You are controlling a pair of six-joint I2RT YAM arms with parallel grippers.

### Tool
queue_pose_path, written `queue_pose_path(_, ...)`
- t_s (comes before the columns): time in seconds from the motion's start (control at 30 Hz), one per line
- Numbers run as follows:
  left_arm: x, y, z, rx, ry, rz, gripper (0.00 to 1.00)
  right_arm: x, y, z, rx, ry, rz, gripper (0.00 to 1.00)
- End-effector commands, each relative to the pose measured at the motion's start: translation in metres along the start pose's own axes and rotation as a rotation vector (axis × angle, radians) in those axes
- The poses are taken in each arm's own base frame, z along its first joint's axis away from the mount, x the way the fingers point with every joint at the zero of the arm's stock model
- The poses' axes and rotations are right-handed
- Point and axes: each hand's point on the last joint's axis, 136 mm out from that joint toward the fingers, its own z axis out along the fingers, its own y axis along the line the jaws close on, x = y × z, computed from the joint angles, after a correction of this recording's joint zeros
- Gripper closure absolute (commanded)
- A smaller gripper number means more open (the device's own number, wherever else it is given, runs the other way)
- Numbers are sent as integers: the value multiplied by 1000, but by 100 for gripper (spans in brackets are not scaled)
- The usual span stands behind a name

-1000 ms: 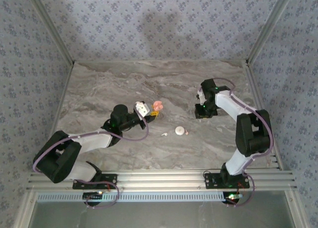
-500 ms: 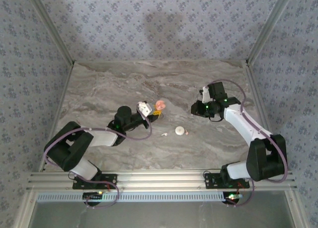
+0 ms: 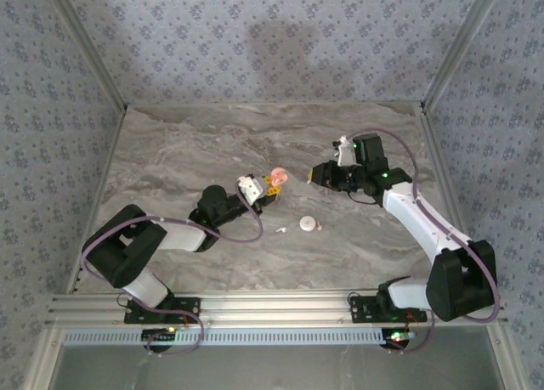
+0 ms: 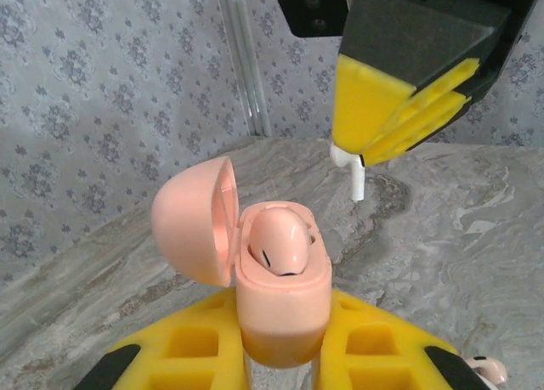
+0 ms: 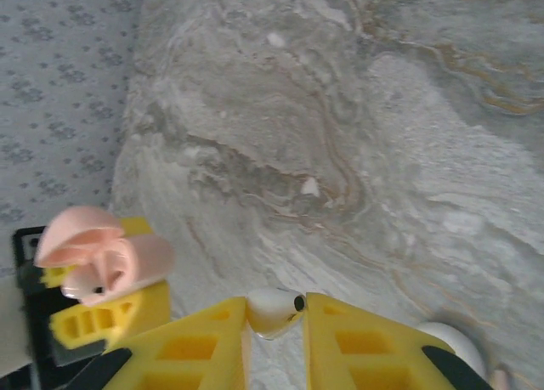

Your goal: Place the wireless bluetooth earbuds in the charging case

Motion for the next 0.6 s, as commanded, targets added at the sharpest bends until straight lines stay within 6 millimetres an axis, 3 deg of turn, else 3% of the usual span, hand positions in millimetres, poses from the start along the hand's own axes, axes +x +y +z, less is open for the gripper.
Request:
queue_pose_path(0.0,-15,3,-1,-32,-72,51,90,-17,42,-12,-111,-59,-44,78)
queue_pose_path(0.3,-19,4,-2,-48,-90,54,90,-15,73,-16,-200,-124,-69,78)
queue_pose_path(0.57,-24,5,-4,-57,-103,51,90,-18,82,-14,-214,-146,-92,77)
